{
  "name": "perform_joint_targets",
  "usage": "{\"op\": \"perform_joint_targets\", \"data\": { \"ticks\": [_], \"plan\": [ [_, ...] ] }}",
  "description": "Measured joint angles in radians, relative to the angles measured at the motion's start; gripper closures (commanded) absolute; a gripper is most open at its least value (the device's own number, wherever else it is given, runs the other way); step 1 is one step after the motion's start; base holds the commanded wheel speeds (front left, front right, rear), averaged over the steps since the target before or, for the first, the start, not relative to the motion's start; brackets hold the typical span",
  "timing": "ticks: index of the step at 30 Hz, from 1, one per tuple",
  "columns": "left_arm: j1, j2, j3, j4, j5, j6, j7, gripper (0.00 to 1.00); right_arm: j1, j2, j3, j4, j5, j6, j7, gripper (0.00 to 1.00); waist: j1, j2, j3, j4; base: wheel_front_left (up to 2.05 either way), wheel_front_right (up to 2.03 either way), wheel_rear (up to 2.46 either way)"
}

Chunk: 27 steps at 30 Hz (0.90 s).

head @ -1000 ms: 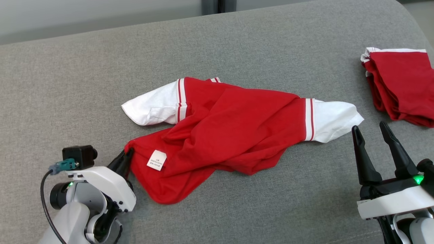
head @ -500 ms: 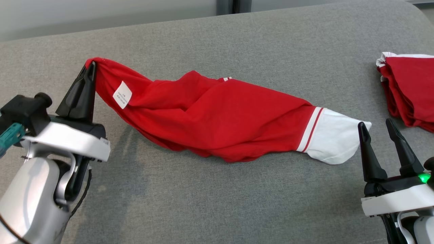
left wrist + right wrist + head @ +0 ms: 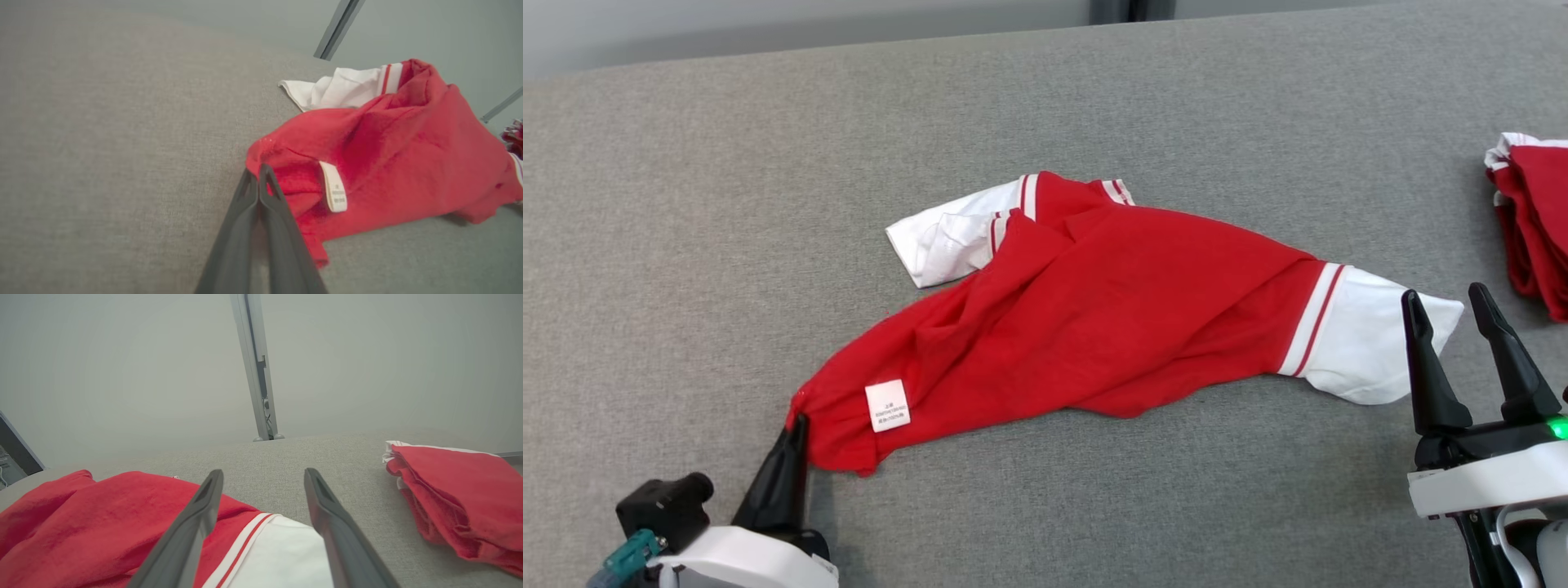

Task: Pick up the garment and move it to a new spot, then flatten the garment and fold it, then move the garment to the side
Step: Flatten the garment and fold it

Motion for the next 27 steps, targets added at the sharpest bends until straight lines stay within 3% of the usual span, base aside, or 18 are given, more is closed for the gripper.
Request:
{"op": "perform_joint_targets", "data": {
  "ticks": [5,6,7,13,21,27],
  "plan": [
    [-0.001,-0.031,-0.008,0.085,-0.028,-0.035,-0.017,1.00,-0.001,-0.004,-0.006,-0.002,0.001,0.000,0.010,0.00,0.0000,0.0000,-0.001,0.015,0.00,0.00,0.00],
    [-0.004,-0.035,-0.009,0.105,-0.031,-0.043,-0.020,0.55,-0.001,-0.004,-0.006,-0.003,0.001,0.000,0.011,0.00,0.0000,0.0000,-0.003,0.018,0.00,0.00,0.00],
    [-0.009,-0.041,-0.012,0.120,-0.035,-0.050,-0.021,0.00,-0.001,-0.004,-0.006,-0.003,0.001,0.000,0.015,0.00,0.0000,0.0000,-0.005,0.019,0.00,0.00,0.00],
    [-0.049,-0.060,0.030,0.129,-0.036,-0.038,-0.057,0.00,-0.001,-0.004,-0.015,-0.007,-0.026,0.000,0.021,0.00,0.0000,0.0000,-0.024,0.022,0.00,0.00,0.00],
    [-0.067,-0.065,0.103,0.006,0.090,0.052,-0.076,0.00,0.016,0.007,-0.022,-0.004,-0.076,0.000,0.038,0.00,0.0000,0.0000,-0.065,0.011,0.00,0.00,0.00],
    [-0.023,-0.043,0.102,-0.105,0.190,0.123,-0.077,0.00,0.053,0.007,-0.008,0.001,-0.102,0.000,0.057,0.00,0.0000,0.0000,-0.109,-0.005,0.00,0.00,0.00]
  ]
}}
